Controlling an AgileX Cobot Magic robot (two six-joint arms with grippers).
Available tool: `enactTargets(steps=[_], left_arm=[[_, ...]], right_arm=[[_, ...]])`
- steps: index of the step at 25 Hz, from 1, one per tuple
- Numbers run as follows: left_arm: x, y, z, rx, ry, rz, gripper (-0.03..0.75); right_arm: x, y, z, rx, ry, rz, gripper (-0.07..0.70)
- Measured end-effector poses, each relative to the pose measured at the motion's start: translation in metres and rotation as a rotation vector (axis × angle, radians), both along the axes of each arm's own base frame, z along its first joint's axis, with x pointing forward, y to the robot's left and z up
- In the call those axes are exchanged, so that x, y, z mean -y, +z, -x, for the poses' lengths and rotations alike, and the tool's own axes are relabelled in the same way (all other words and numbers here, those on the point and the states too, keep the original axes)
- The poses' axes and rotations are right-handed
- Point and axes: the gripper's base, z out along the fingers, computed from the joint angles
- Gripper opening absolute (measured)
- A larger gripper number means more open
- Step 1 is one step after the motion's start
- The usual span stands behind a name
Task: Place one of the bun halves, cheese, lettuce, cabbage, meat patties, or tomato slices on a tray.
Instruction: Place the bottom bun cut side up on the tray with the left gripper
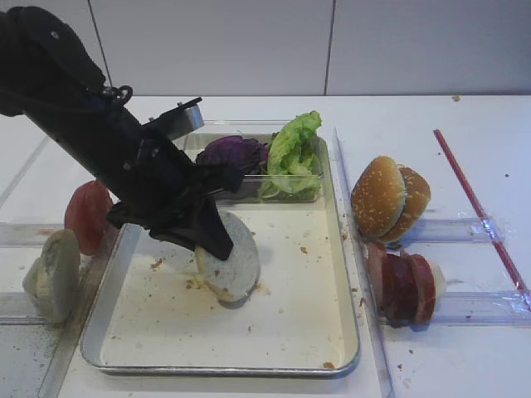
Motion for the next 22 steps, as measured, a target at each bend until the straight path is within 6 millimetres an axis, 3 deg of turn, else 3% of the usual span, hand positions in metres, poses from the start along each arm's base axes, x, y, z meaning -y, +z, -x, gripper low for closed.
enactTargets(steps=[5, 13, 22], left_arm=[[0.000, -0.011, -0.008, -0.028, 0.021, 0.047, 0.035], [-0.020, -0.011, -0.017, -0.063, 0.069, 0.072, 0.048], [-0.016, -0.017, -0.016, -0.122, 0.048, 0.113, 0.052]], right_arm=[[0.000, 0.000, 0.000, 0.000, 0.000, 0.000, 0.498], [0.000, 0.000, 0.000, 0.000, -0.001, -0.002, 0.497], [0.000, 0.000, 0.000, 0.000, -0.001, -0.002, 0.498]])
